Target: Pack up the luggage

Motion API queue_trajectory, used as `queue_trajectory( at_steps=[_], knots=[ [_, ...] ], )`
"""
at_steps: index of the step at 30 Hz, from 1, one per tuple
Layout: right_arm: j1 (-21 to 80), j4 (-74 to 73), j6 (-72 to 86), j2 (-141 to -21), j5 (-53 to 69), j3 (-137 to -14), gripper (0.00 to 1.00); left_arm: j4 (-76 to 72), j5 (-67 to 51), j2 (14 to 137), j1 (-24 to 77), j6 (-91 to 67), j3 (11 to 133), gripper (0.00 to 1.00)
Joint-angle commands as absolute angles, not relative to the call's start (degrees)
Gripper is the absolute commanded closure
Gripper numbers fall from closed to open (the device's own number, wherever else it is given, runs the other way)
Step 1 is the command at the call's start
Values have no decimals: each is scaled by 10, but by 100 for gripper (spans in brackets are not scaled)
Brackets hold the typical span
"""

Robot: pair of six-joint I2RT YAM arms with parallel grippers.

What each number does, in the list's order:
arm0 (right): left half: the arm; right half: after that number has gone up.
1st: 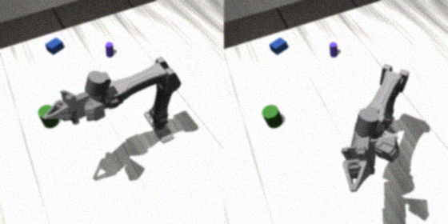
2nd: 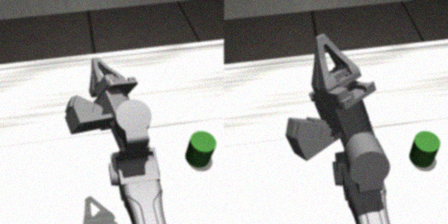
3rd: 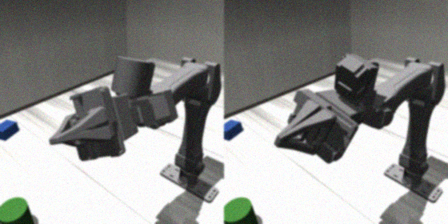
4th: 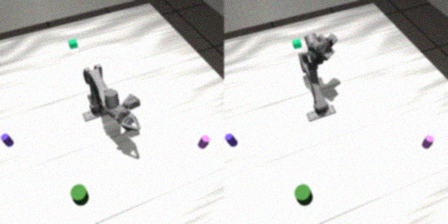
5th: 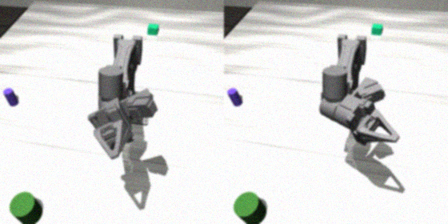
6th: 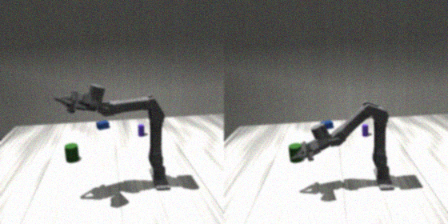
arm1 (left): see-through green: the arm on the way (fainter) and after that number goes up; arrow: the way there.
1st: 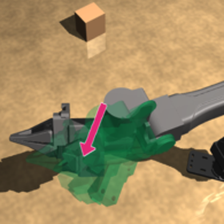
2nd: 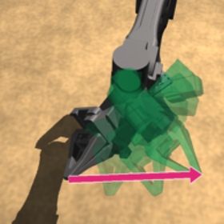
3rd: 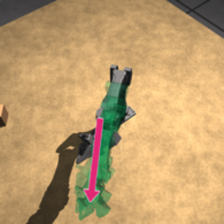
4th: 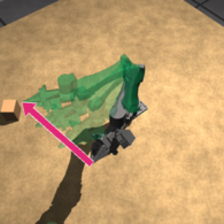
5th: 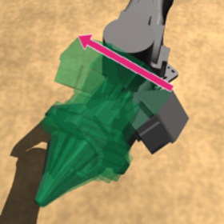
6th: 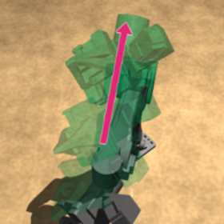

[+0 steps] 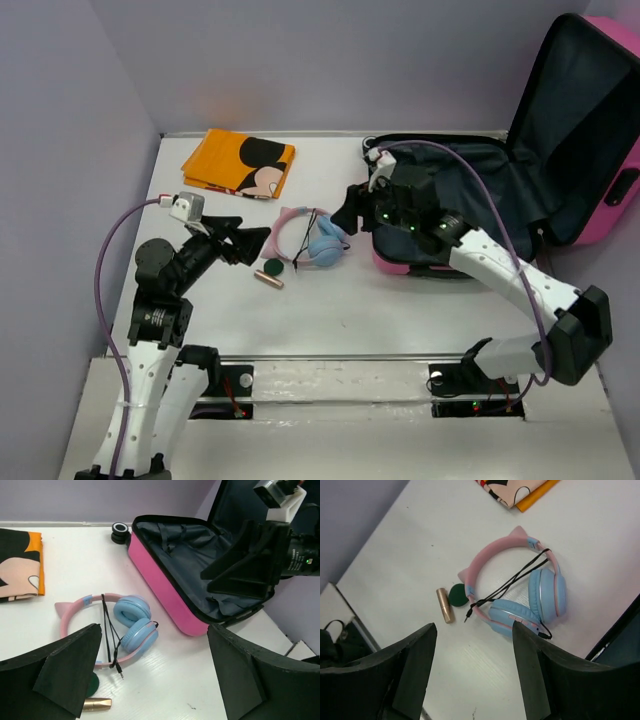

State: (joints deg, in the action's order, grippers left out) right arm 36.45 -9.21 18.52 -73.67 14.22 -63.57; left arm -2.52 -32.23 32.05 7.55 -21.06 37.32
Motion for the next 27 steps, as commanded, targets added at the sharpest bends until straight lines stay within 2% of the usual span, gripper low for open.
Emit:
queue_trajectory(
  at_steps=[1,7,8,11,13,17,27],
  knots=[
    [407,-109,127,-803,32,-708,32,-1,-280,314,81,-192,409,1],
    [456,-148,111,-930,-37,-806,32,94,-103,279,88,-157,494,1],
    [461,-158,111,-948,-59,-836,32,99,-48,273,101,-157,510,1],
    [474,-173,117,-1023,-101,-882,32,69,15,235,114,-163,500,1],
    [480,-200,118,-1062,-125,-938,32,52,33,219,118,-172,453,1],
    [491,-240,127,-1150,-169,-1016,31,72,33,228,132,-166,442,1],
    [534,-269,148,-1301,-143,-1150,33,63,10,221,144,-168,437,1]
  ],
)
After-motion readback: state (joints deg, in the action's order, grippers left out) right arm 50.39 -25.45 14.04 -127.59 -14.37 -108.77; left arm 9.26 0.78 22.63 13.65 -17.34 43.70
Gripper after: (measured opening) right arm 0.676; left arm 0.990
